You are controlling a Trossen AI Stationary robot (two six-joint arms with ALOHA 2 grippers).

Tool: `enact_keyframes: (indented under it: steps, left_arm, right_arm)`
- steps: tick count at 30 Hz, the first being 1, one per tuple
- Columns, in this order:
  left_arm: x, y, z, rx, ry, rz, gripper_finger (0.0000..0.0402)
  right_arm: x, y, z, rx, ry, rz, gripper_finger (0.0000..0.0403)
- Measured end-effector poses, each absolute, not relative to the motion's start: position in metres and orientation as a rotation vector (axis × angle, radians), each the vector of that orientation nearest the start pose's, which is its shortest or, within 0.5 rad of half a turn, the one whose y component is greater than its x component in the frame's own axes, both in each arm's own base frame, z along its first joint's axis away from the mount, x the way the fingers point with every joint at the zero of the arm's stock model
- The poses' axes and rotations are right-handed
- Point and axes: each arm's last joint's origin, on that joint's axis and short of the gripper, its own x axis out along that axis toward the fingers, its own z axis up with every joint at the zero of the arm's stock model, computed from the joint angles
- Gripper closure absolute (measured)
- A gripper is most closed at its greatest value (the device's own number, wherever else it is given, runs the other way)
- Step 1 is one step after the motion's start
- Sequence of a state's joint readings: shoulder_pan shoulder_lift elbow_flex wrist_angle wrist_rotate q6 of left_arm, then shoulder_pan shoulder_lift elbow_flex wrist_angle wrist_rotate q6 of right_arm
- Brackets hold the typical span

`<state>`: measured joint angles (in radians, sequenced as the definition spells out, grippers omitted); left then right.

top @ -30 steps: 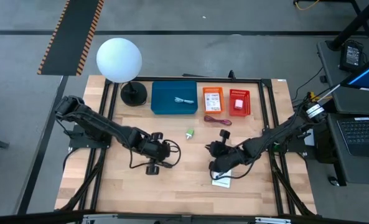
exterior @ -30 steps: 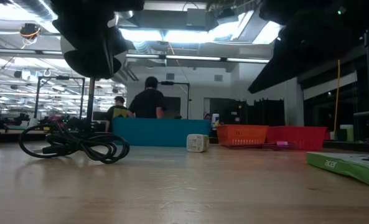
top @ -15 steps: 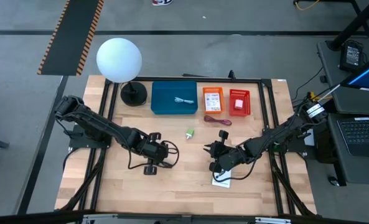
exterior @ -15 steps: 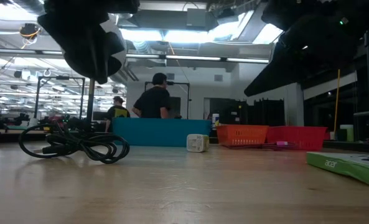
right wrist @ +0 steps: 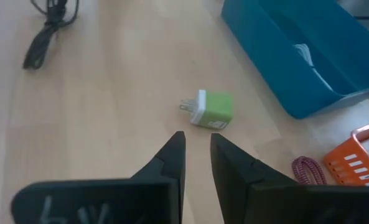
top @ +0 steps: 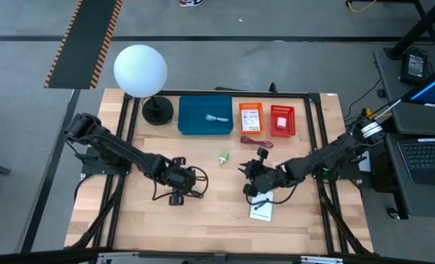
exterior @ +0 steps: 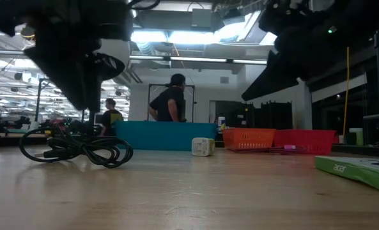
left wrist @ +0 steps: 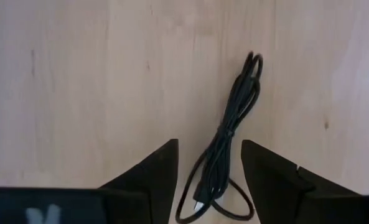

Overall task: Pick and place items into bin
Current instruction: Put the black charger cable into the blue bin

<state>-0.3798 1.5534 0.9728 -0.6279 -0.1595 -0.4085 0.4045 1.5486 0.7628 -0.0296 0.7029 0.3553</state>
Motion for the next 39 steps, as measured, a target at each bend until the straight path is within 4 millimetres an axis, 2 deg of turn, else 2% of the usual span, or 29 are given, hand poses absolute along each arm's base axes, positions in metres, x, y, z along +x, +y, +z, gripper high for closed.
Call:
enact_keyframes:
  steps: [8, 15, 20, 29, 39]
  left_arm:
    - [0.274, -0.107, 0.174, -0.059, 1.242, 0.005, 0.0237]
    - [0.280, -0.109, 0.139, 0.004, 1.359, 0.012, 0.0239]
    - [0.283, -0.110, 0.128, 0.097, 1.406, -0.086, 0.0271]
    - [0.279, -0.109, 0.140, 0.087, 1.369, -0.117, 0.0377]
    - [0.269, -0.104, 0.173, 0.077, 1.302, -0.156, 0.0378]
  right_arm:
    - [0.277, 0.091, 0.171, -0.080, 0.632, -0.413, 0.0346]
    - [0.278, 0.092, 0.171, -0.069, 0.638, -0.397, 0.0346]
    - [0.278, 0.092, 0.171, -0.069, 0.638, -0.397, 0.0346]
    - [0.277, 0.092, 0.171, -0.073, 0.640, -0.396, 0.0346]
    - [0.277, 0.092, 0.170, -0.109, 0.652, -0.385, 0.0346]
